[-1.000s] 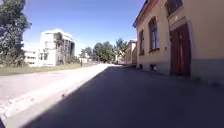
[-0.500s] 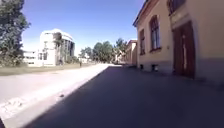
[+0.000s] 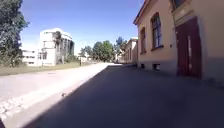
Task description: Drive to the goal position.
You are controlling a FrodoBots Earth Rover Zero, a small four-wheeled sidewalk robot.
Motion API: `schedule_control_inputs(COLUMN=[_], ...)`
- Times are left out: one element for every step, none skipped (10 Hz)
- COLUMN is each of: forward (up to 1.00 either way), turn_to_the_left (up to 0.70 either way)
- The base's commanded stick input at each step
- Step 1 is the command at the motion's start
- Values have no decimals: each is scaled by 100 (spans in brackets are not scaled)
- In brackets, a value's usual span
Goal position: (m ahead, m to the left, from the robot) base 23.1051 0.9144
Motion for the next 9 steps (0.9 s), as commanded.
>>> schedule_control_inputs(forward=[60,60,60,60,60,60,60,60,59], turn_to_the_left=[0,0,0,0,0,0,0,0,0])
